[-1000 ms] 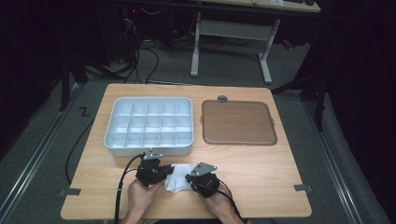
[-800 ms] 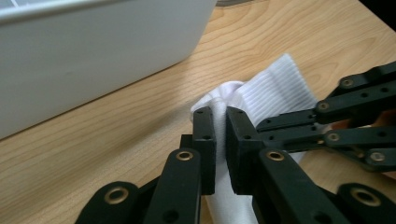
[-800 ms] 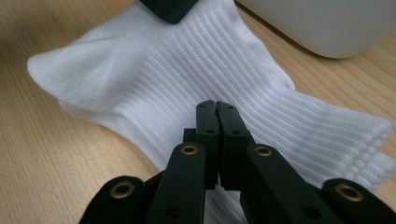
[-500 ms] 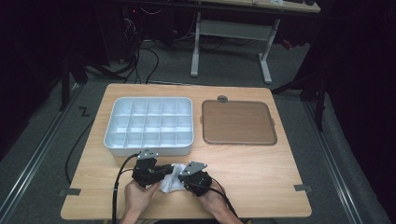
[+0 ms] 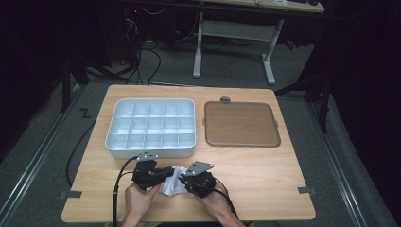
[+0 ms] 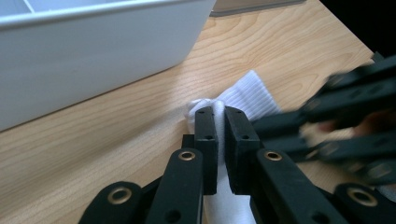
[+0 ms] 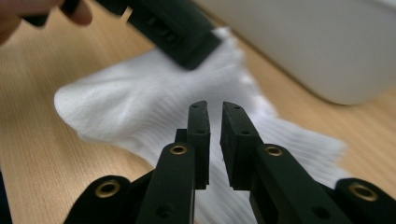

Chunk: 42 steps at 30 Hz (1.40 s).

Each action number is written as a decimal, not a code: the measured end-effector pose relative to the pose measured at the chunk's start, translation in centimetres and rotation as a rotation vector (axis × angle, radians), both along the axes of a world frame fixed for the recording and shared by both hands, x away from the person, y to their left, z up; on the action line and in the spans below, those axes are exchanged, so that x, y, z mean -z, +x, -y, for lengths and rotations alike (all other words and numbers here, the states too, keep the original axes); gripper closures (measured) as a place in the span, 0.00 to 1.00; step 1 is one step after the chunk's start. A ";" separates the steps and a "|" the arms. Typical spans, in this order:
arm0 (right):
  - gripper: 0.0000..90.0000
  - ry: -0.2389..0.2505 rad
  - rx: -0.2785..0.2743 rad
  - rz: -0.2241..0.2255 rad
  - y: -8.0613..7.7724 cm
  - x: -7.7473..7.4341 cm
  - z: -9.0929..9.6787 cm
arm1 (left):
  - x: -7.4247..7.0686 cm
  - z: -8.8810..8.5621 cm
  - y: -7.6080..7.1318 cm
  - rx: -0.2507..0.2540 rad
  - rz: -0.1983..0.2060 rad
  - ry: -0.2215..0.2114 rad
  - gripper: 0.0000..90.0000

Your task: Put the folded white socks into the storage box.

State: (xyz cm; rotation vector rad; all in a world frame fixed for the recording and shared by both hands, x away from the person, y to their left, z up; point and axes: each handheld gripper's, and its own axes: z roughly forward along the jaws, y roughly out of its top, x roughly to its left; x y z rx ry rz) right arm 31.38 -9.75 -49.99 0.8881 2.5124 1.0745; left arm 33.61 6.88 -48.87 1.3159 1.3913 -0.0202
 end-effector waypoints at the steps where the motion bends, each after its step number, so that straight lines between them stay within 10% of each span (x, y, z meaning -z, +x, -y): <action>1: 0.90 0.005 0.017 0.014 -0.1 -0.4 0.5 | 0.0 0.0 0.0 -0.002 0.000 0.002 0.94; 15: 0.73 0.027 0.180 -0.036 0.3 0.4 4.7 | 0.0 0.2 -0.1 -0.002 -0.002 0.006 0.94; 42: 0.83 0.017 0.143 -0.074 1.4 1.9 3.3 | -1.2 1.6 0.1 0.038 0.003 -0.036 0.94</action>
